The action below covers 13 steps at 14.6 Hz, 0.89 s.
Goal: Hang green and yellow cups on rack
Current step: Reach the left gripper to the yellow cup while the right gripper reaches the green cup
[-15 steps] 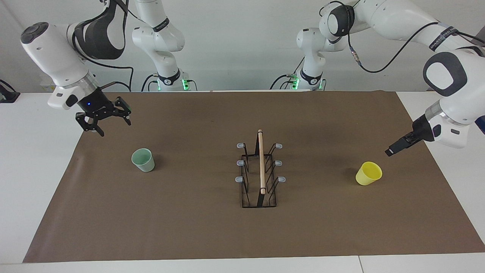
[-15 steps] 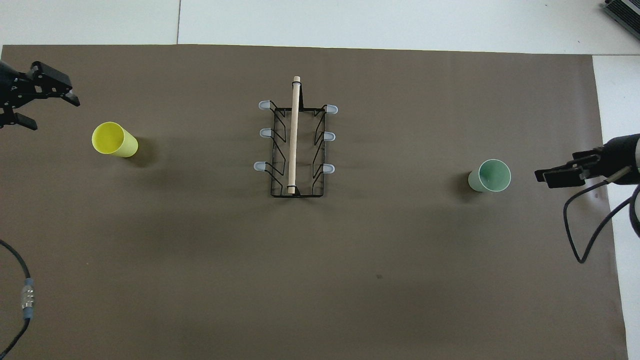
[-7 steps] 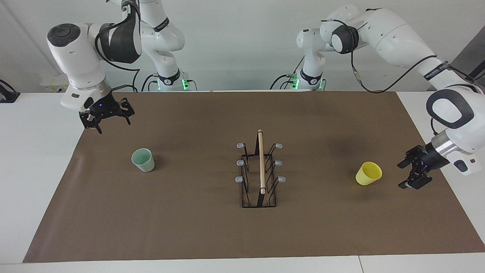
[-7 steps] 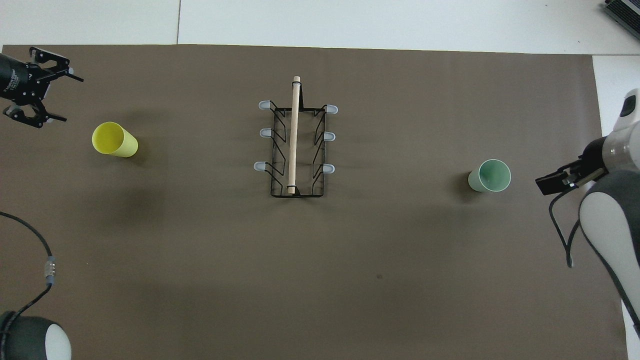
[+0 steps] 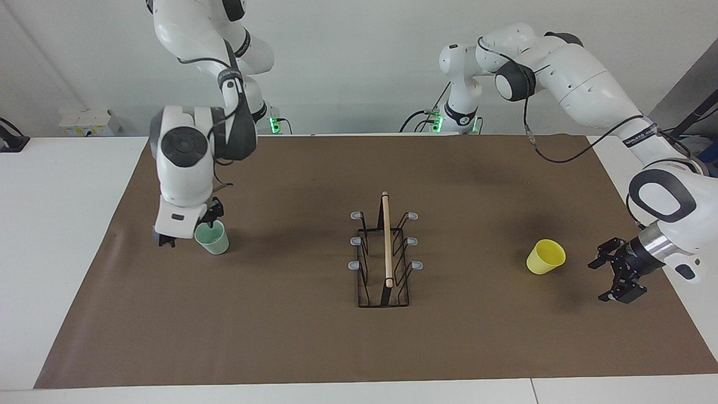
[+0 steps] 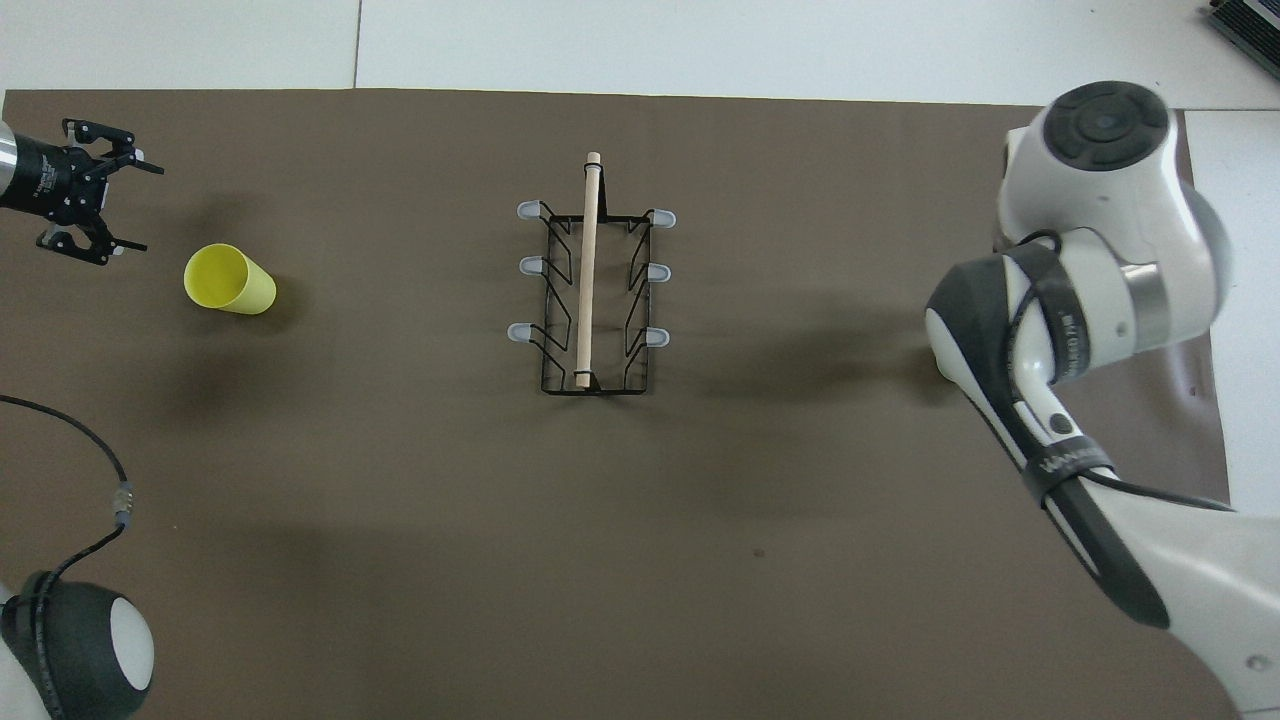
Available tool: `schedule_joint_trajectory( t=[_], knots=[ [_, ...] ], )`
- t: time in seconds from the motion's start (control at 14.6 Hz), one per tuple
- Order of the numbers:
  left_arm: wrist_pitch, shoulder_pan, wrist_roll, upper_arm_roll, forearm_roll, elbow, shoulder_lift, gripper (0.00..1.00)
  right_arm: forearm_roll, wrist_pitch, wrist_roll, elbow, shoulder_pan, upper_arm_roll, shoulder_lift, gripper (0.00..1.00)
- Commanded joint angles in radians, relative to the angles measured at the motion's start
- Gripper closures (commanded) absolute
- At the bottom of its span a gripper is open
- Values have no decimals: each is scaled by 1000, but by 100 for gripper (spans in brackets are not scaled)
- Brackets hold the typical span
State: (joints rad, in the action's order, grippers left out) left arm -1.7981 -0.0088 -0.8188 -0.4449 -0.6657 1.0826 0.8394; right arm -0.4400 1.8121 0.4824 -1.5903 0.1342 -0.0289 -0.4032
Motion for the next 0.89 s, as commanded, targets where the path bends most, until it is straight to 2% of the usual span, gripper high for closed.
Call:
schedule_joint_trajectory(
  t=[0.0, 0.21, 0.41, 0.69, 0.82],
  knots=[
    [5, -20, -39, -23, -44, 51, -17, 0, -153, -75, 4, 46, 99, 0, -90, 0],
    [19, -46, -100, -48, -57, 101, -40, 0, -210, -80, 60, 15, 140, 0, -112, 0],
    [-1, -80, -169, -49, -66, 245, -104, 0, -272, -76, 100, -71, 162, -2, -95, 0],
    [-46, -86, -175, -48, -146, 436, -210, 0, -380, -37, 117, -215, 177, -6, -43, 0],
    [-66, -89, -174, -48, -199, 502, -238, 0, -433, -30, 117, -272, 192, -8, -22, 0]
  ],
)
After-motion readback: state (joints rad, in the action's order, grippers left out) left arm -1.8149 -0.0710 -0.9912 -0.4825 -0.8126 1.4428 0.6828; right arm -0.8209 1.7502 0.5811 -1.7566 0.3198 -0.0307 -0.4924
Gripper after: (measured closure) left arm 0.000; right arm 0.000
